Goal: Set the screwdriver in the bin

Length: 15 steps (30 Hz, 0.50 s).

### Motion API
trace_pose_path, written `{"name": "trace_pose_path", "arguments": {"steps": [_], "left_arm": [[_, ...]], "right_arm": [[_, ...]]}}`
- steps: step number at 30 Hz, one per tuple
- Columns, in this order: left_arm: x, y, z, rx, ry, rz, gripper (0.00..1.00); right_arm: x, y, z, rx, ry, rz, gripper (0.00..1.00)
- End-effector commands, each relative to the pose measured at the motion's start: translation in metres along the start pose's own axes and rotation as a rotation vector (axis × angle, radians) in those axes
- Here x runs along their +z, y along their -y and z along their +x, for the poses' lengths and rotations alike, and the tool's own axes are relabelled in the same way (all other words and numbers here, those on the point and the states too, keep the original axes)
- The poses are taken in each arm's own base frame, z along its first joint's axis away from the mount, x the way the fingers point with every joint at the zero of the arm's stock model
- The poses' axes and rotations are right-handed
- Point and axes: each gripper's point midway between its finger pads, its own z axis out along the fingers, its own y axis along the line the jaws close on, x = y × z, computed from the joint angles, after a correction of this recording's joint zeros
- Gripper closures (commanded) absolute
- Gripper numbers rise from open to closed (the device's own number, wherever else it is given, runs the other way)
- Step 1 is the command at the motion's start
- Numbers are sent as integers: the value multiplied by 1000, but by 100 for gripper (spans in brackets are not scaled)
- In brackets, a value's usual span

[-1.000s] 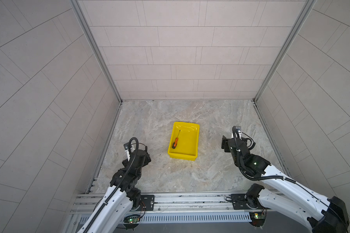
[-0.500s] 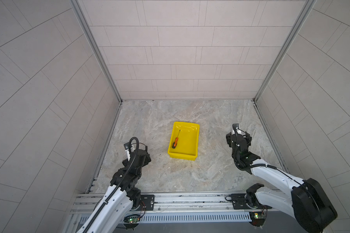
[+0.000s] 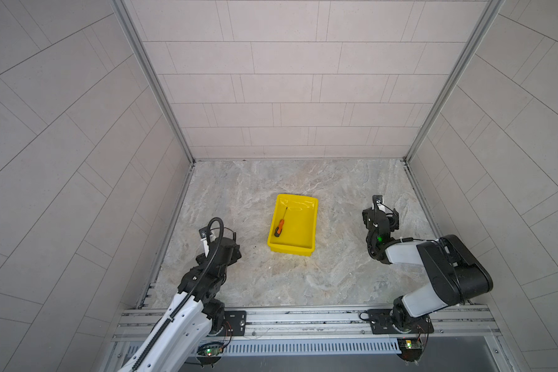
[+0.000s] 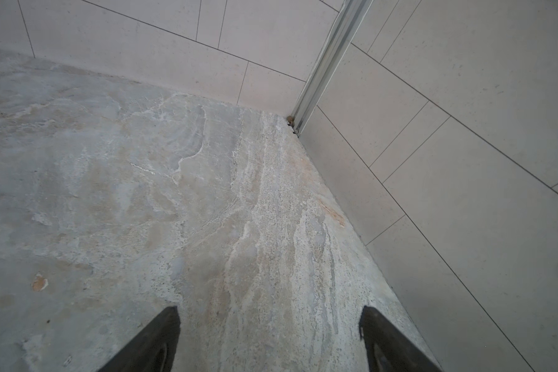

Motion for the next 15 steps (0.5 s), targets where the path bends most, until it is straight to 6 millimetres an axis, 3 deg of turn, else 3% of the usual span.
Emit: {"name": "trace_pose_path", "arguments": {"steps": [1, 3, 7, 9, 12, 15], "left_arm": [[-2, 2, -7, -3, 13, -3, 10], [-2, 2, -8, -4, 13, -7, 10], [-1, 1, -7, -1, 8, -14, 10], [-1, 1, -7, -1, 7, -14, 10], [-1, 1, -7, -1, 7, -16, 9], [0, -1, -7, -10, 8, -30, 0]], "right_arm": [[5, 0, -8, 80, 35, -74, 9], [12, 2, 3, 143, 29, -101, 12], [11, 3, 5, 151, 38, -108, 11], [11, 0, 3, 143, 67, -117, 1], [9, -5, 2, 116, 65, -132, 1], [9, -6, 2, 113, 65, -132, 1]]}}
